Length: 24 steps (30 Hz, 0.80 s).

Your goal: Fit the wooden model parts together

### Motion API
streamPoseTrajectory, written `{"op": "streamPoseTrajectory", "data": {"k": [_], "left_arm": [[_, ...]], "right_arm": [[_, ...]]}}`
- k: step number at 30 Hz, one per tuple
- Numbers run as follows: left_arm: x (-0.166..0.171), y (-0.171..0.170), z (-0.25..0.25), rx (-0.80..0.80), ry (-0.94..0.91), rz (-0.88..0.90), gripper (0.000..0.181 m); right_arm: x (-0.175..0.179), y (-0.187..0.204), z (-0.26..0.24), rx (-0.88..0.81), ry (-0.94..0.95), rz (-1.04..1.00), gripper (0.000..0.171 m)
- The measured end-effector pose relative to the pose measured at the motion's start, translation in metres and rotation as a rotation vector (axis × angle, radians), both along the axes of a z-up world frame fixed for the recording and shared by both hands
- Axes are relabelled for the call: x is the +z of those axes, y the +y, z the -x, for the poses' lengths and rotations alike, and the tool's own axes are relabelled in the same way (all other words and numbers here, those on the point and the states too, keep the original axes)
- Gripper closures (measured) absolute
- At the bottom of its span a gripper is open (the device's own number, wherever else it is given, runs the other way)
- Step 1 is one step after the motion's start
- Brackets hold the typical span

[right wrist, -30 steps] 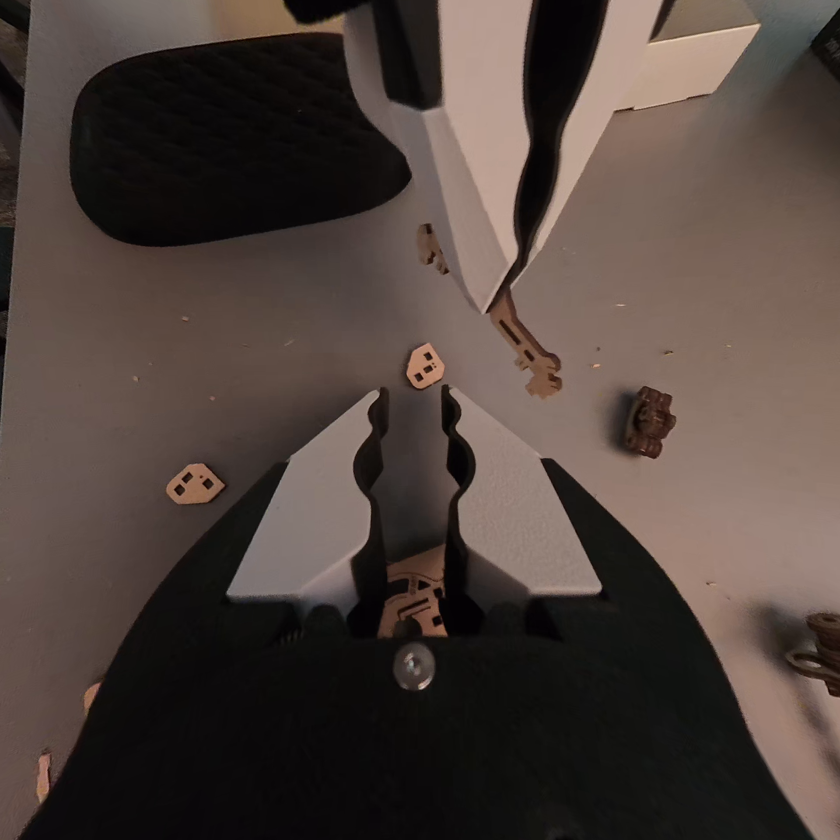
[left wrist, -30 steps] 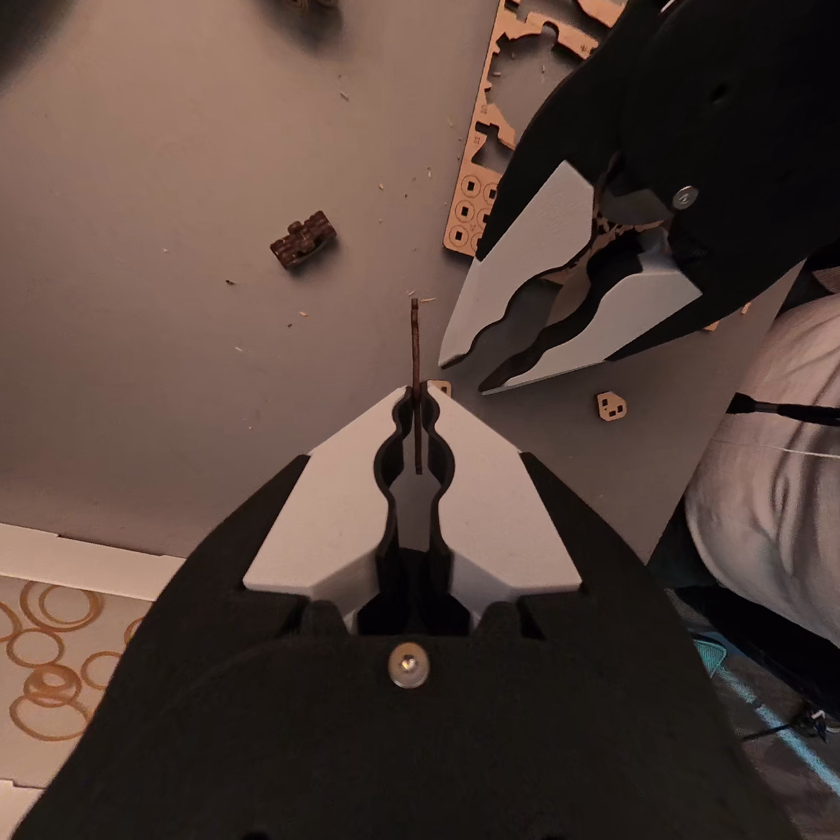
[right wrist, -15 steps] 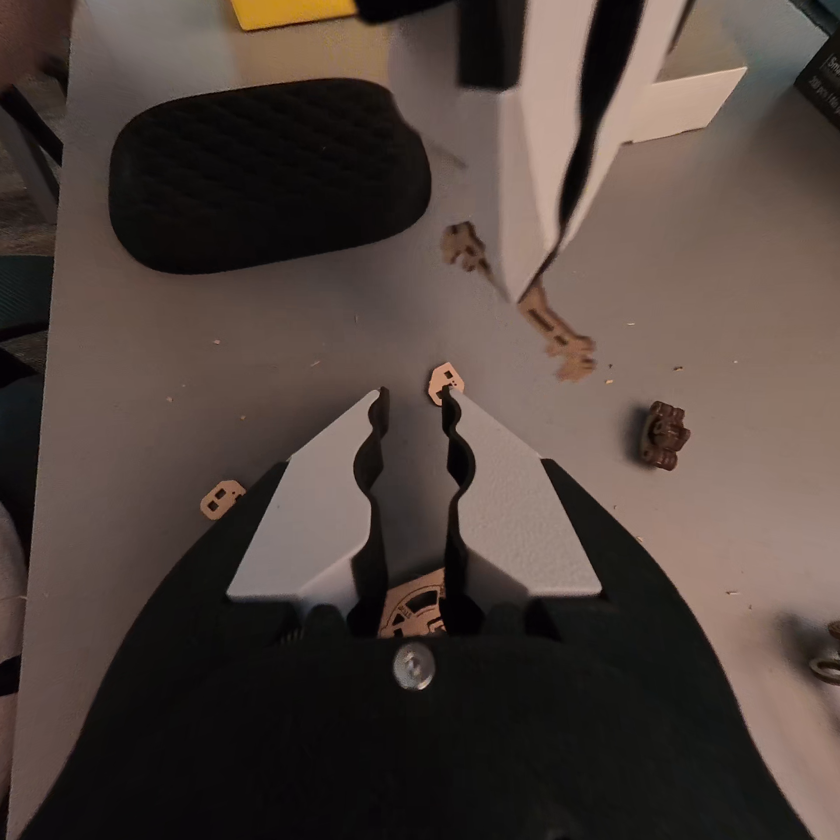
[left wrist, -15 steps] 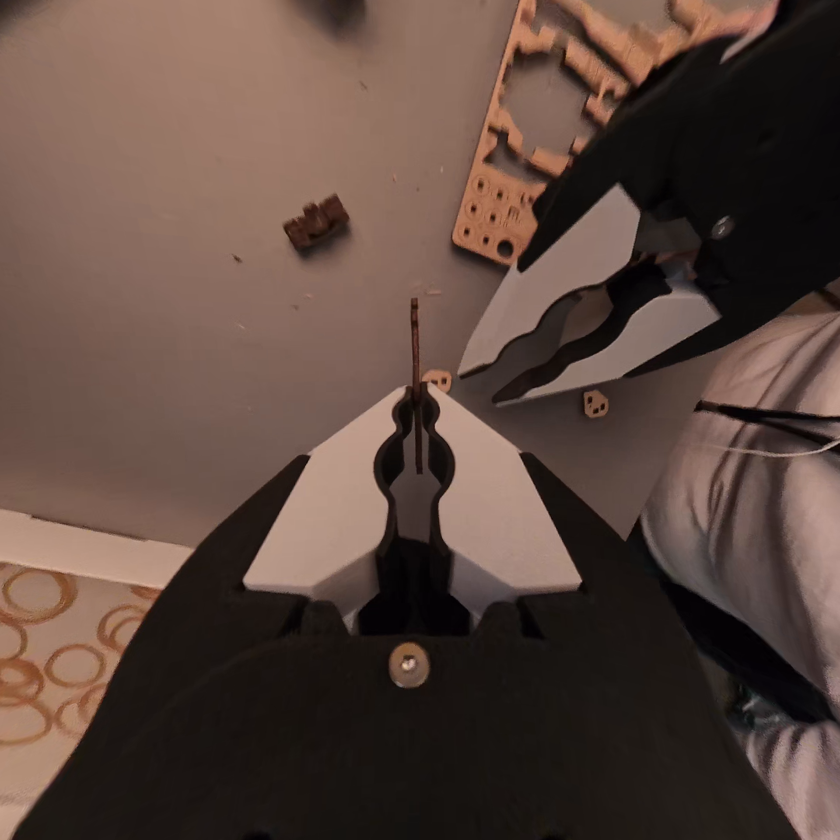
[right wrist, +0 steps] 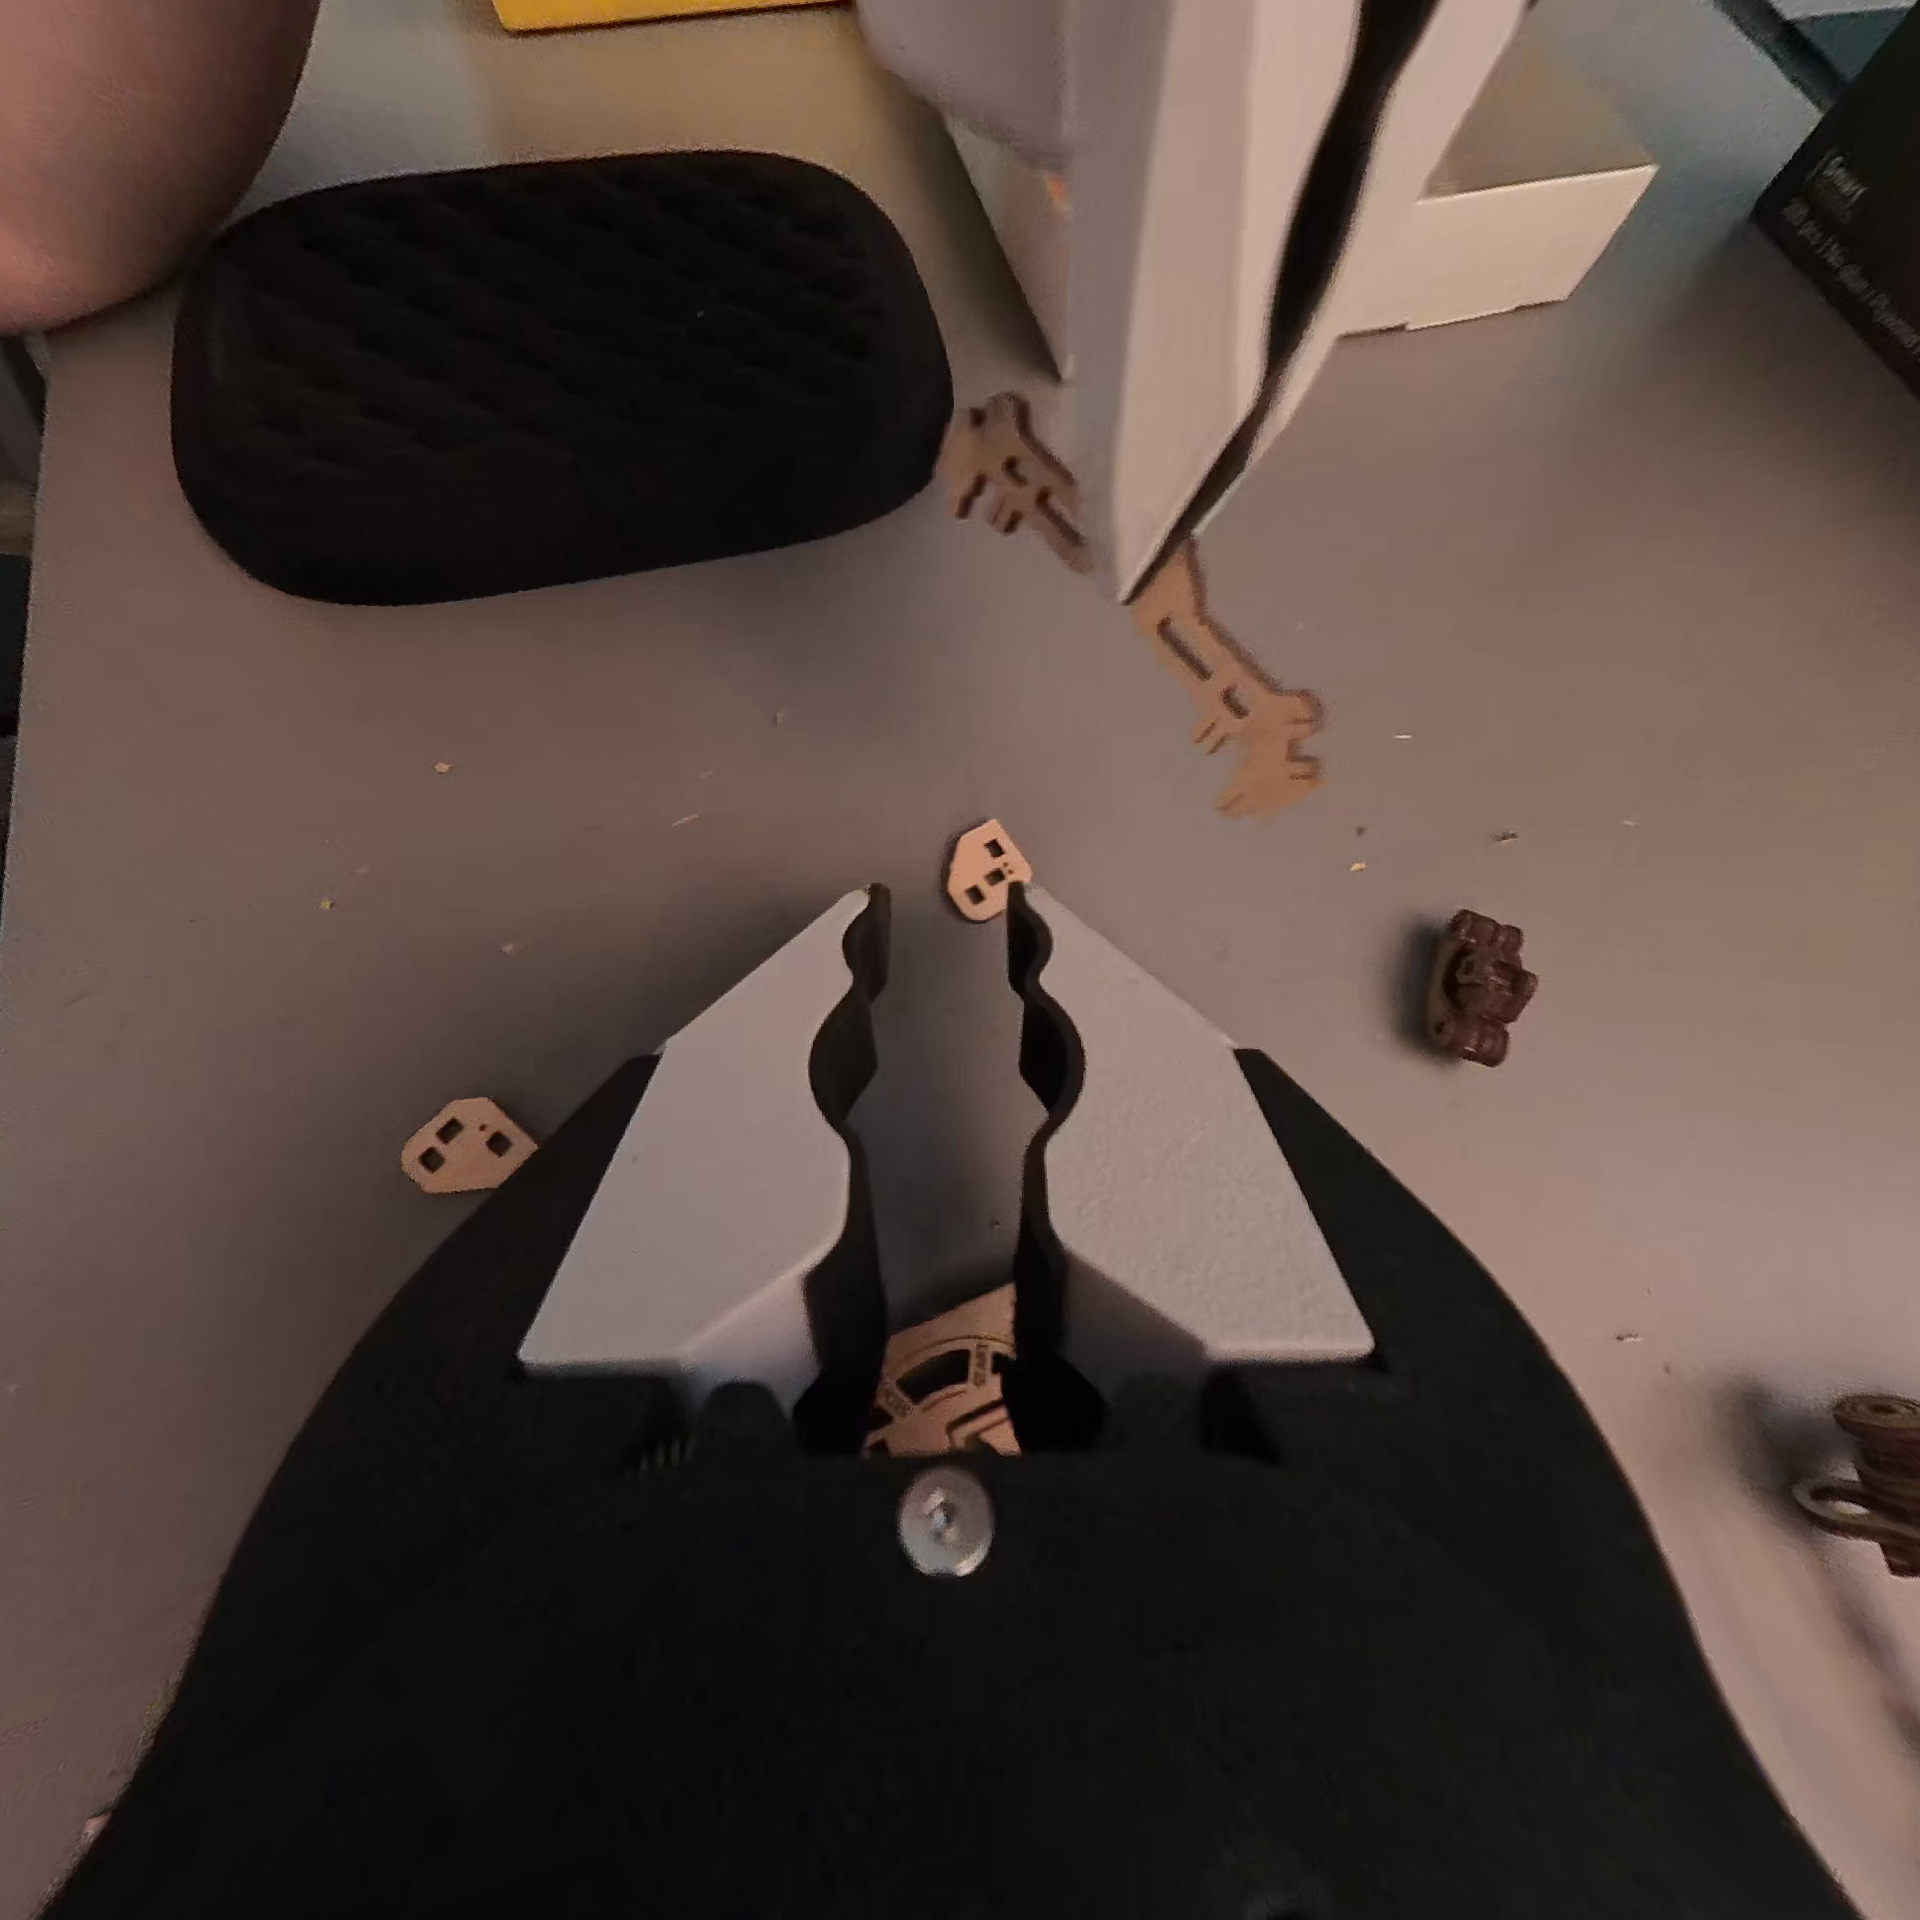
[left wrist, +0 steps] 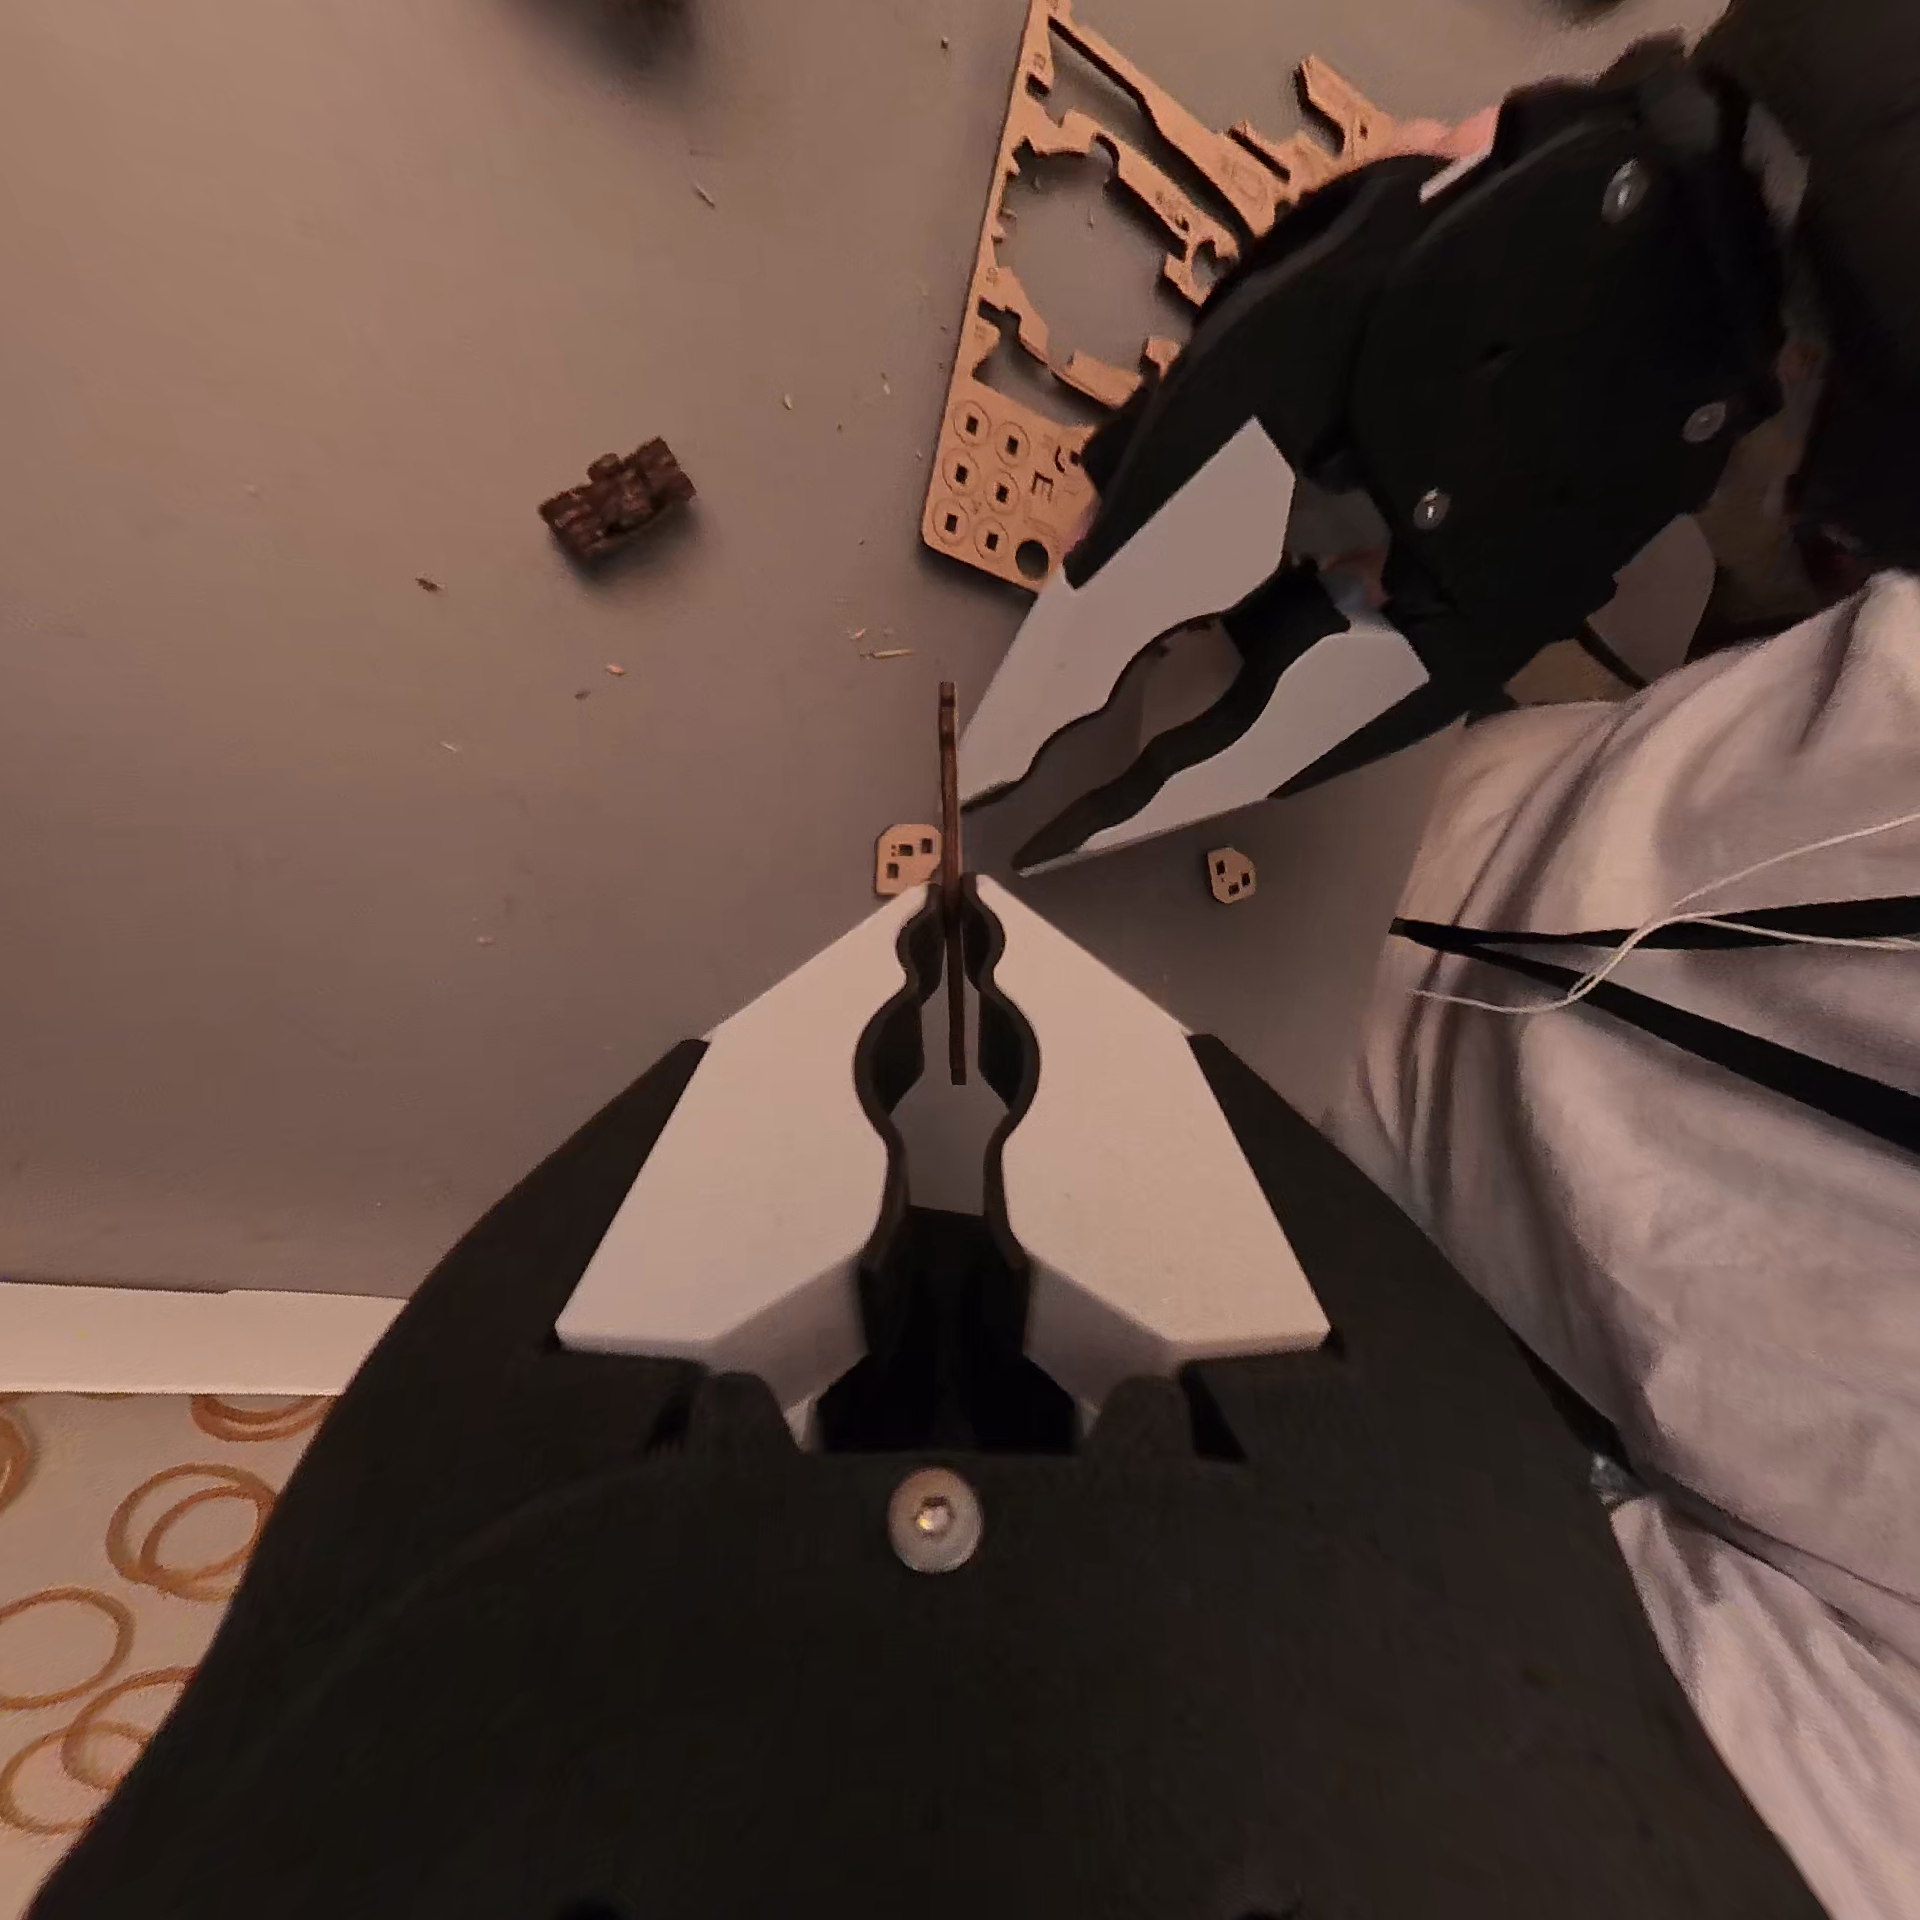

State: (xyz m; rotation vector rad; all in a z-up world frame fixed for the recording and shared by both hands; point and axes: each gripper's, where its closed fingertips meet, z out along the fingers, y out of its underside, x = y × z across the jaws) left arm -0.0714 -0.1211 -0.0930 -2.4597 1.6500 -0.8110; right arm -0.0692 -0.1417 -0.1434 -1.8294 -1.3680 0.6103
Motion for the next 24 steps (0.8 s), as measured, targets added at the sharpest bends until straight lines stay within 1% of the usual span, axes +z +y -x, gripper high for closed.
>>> {"op": "streamPoseTrajectory", "data": {"k": [6,17,24], "left_arm": [[-0.001,-0.006,0.006,-0.026,0.033,-0.018,0.18],[0.004,-0.002,0.011,-0.011,0.032,-0.038,0.18],[0.007,0.01,0.008,0.035,-0.006,-0.057,0.181]], "right_arm": [[0.007,0.003,-0.002,-0.015,0.025,-0.016,0.15],[0.01,0.006,-0.006,-0.059,0.074,0.067,0.15],[0.01,0.001,-0.003,-0.061,0.088,0.096,0.145]]}}
